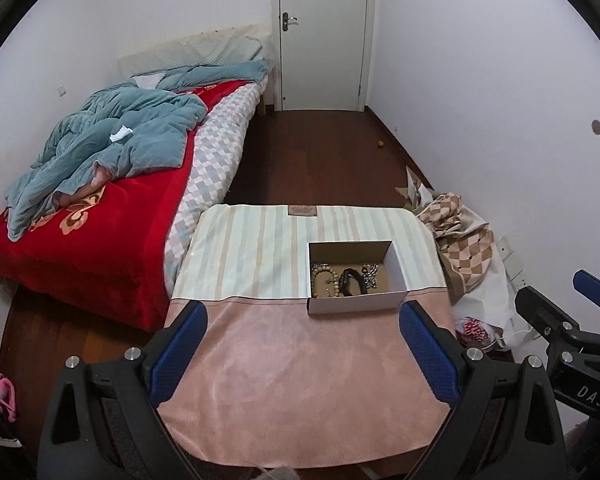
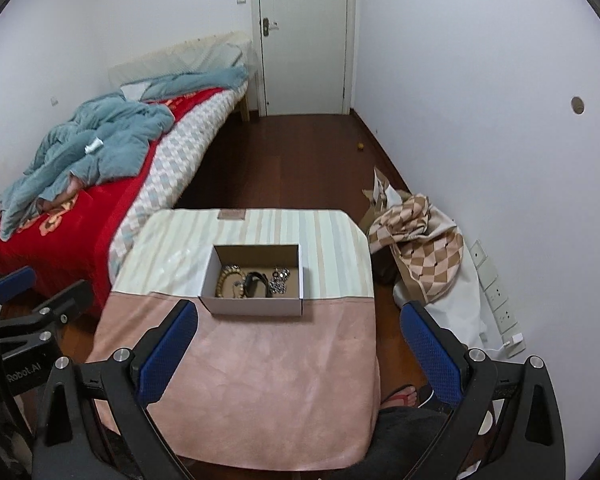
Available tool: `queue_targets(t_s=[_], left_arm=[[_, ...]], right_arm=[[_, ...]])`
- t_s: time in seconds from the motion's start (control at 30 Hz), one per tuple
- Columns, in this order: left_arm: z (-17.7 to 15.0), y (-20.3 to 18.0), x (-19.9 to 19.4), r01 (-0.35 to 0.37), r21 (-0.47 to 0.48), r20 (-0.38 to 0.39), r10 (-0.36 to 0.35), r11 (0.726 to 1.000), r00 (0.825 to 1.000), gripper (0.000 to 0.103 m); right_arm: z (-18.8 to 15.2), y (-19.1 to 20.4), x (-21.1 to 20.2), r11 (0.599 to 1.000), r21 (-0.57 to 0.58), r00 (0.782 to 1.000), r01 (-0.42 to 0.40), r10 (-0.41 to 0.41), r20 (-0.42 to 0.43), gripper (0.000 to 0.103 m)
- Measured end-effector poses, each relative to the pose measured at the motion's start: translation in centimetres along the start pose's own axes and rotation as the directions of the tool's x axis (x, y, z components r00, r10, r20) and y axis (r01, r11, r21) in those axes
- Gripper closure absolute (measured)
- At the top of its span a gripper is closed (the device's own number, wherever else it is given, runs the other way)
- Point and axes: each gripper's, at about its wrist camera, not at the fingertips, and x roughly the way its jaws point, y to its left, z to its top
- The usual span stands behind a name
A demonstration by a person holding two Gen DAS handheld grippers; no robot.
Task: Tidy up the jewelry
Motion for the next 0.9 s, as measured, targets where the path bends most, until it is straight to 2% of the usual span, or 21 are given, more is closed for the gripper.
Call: queue_targets(t_s=[0.13,0.37,0.67,0.9], left_arm=[[0.2,0.1,-1.9,0.005,-0.008,0.016,-0.005,1.0,1.0,0.005],[0.5,0.0,-2.5,0.02,-0.009,0.005,-0.02,1.0,1.0,0.005],[1.3,-0.1,-1.0,0.028,-0.013,-0.018,-0.028,1.0,0.999,0.005],[2.4,0.0,1.7,-0.003,-0.006,-0.046,0.002,1.0,0.999,0.004]], right_arm=[[0.2,0.2,-2.1,1.0,-0.007,1.0,-0.01,0.01,0.009,0.0],[0.6,0.4,-3.8,1.0,-0.01,1.0,-0.011,0.011,0.008,0.0],[1.9,-0.3,-2.2,1.0,0.004,1.0,0.009,-0.009,-0.014,0.0],[3.4,-0.2,1.1,1.0,0.005,0.999,0.023,-0.023,-0.048,0.0]])
